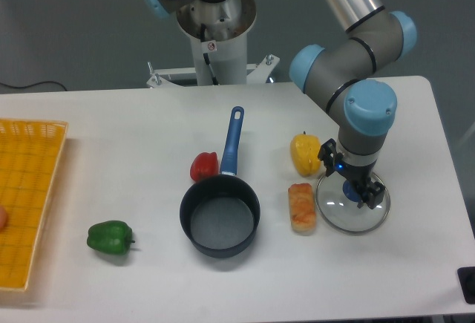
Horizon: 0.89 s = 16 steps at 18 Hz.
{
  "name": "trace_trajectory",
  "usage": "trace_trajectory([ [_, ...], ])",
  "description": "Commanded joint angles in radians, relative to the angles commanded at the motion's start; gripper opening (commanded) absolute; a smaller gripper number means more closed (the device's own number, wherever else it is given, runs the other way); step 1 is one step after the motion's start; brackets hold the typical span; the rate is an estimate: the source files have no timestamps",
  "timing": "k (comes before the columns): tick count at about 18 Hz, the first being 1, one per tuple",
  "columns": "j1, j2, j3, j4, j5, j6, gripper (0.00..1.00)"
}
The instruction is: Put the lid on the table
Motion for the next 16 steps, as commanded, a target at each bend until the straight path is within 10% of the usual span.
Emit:
trace_trajectory([
  [16, 0.000, 0.003, 0.005, 0.005, 0.029, 0.003, 1.00],
])
